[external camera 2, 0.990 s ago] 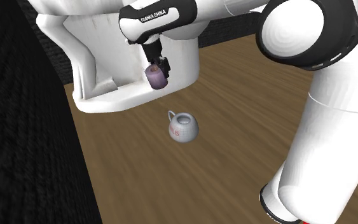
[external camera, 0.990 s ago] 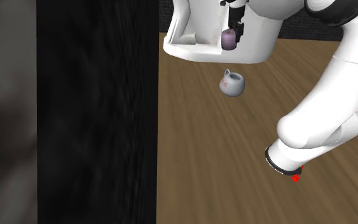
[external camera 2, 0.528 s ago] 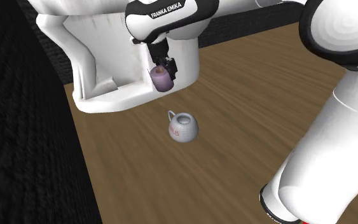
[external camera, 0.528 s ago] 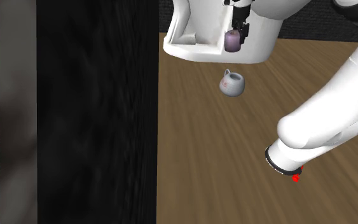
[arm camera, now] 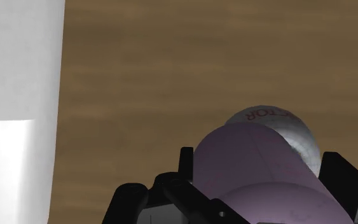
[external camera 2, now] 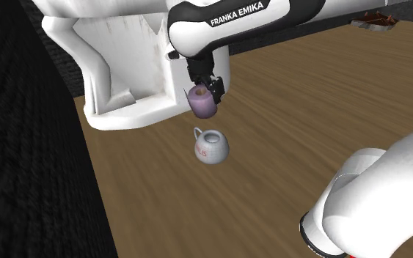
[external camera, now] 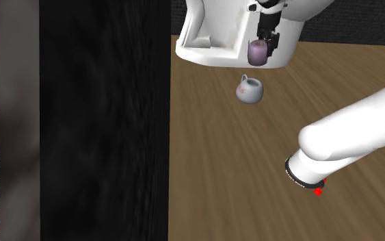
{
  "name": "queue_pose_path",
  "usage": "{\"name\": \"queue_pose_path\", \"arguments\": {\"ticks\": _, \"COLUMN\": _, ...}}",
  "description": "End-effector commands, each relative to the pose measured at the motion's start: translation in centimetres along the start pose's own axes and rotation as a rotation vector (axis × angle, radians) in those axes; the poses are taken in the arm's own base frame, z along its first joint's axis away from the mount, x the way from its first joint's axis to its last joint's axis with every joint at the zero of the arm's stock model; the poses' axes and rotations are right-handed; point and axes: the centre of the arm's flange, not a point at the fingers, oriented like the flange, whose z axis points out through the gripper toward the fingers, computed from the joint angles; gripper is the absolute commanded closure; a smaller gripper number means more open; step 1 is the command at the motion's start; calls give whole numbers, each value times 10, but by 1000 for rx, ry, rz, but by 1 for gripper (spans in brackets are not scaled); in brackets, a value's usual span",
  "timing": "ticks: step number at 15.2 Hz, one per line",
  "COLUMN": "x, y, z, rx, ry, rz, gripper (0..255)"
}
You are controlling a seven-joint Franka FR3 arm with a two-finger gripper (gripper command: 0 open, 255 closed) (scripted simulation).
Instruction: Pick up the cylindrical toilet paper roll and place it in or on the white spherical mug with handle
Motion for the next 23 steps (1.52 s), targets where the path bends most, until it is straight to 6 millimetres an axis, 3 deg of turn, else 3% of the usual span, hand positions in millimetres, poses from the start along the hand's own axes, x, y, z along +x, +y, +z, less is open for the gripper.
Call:
{"name": "queue_pose_path", "arguments": {"ticks": 1, "x": 0, "y": -27, "z": 1, "rx": -1, "ry": 0, "rz": 1, "gripper": 255}}
{"name": "queue_pose_path", "arguments": {"ticks": 2, "x": 0, "y": -47, "z": 0, "rx": -1, "ry": 0, "rz": 1, "gripper": 255}}
{"name": "queue_pose_path", "arguments": {"ticks": 16, "x": 19, "y": -47, "z": 71, "rx": -1, "ry": 0, "rz": 1, "gripper": 255}}
{"name": "queue_pose_path", "arguments": {"ticks": 17, "x": 17, "y": -48, "z": 66, "rx": -1, "ry": 0, "rz": 1, "gripper": 0}}
{"name": "queue_pose_path", "arguments": {"ticks": 18, "x": 17, "y": -48, "z": 66, "rx": -1, "ry": 0, "rz": 1, "gripper": 0}}
{"name": "queue_pose_path", "arguments": {"ticks": 23, "x": 60, "y": -35, "z": 21, "rx": 15, "ry": 20, "rz": 449, "gripper": 0}}
